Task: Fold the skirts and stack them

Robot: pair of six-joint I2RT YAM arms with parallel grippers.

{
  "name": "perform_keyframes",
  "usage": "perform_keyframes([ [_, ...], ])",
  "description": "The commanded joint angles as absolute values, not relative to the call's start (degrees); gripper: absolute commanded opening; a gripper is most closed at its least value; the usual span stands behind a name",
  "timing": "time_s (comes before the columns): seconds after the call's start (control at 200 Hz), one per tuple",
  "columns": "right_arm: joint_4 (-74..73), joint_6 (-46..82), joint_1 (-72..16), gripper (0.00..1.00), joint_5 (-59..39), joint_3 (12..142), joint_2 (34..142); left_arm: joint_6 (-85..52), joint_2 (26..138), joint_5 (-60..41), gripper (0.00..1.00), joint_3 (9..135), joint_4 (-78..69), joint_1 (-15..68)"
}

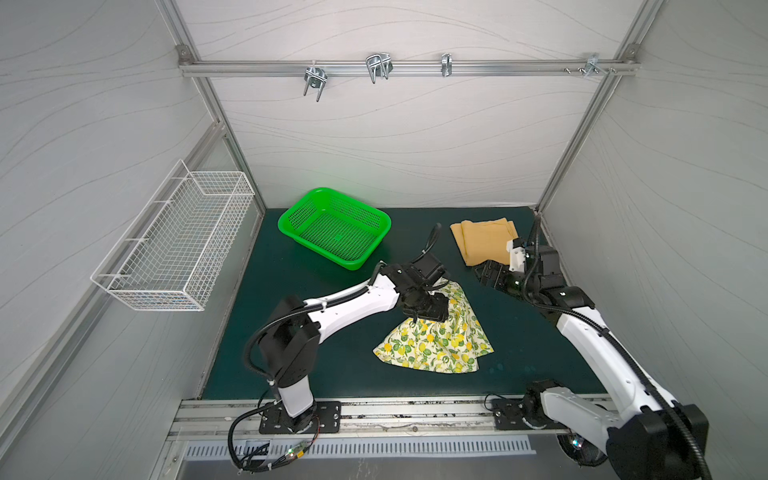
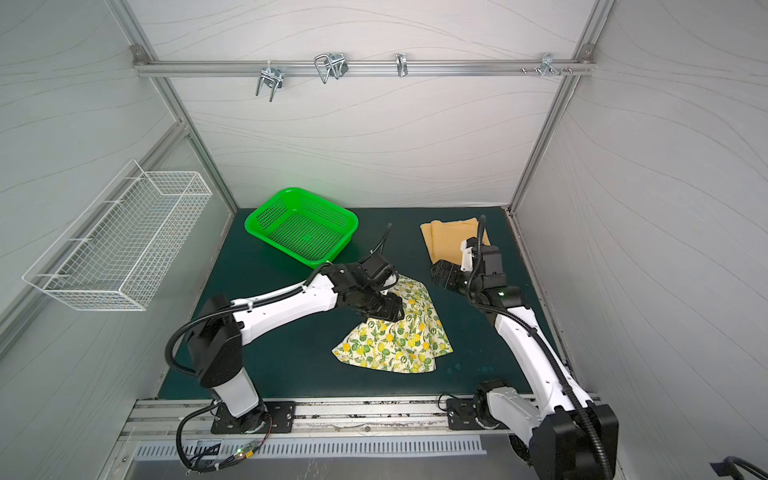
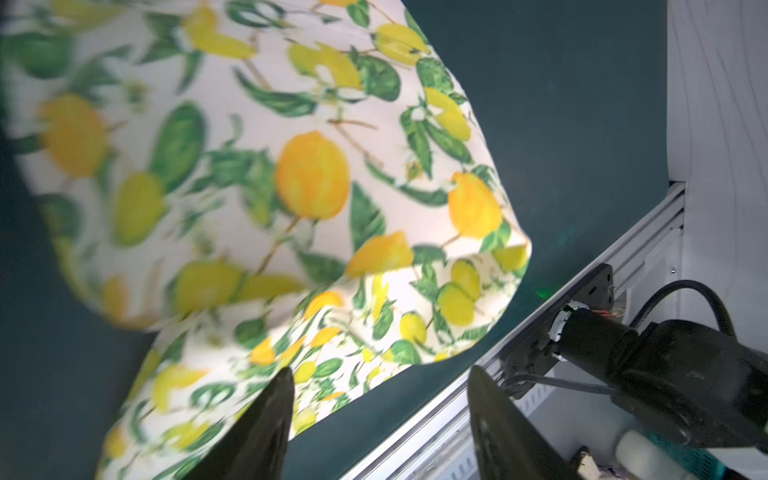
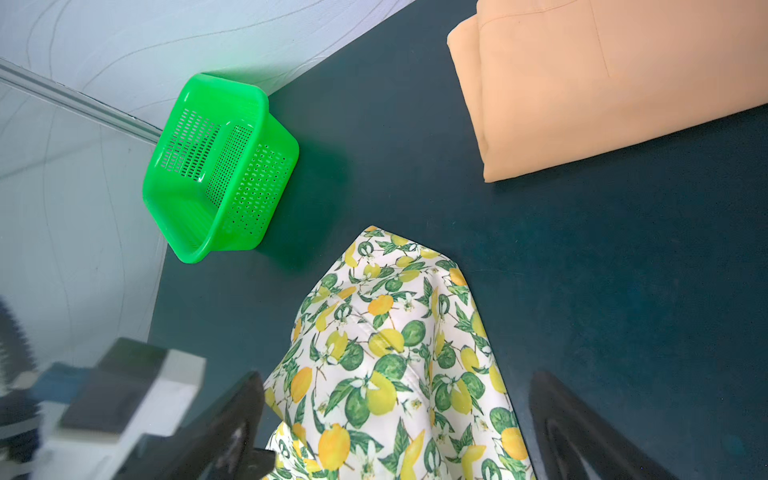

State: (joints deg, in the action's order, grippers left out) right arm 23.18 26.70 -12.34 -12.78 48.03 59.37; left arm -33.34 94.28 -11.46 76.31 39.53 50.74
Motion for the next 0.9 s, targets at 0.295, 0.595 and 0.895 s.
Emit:
perform_keyframes([
  [0.295, 21.4, 26.9, -14.7, 0.99, -16.9, 44.1, 60.3, -39.9, 75.2, -2.6, 0.74, 53.3, 37.7, 46.7],
  [0.595, 20.2, 27.5, -16.8, 0.99, -17.0, 43.7, 62.0, -40.6, 73.1, -2.8, 0.74, 41.6, 31.4, 45.3],
  [0.895, 18.7, 28.2, -18.3, 0.99, -17.3, 42.7, 63.5, -40.8, 77.1, -6.7, 0.72, 37.4, 24.7, 44.8],
])
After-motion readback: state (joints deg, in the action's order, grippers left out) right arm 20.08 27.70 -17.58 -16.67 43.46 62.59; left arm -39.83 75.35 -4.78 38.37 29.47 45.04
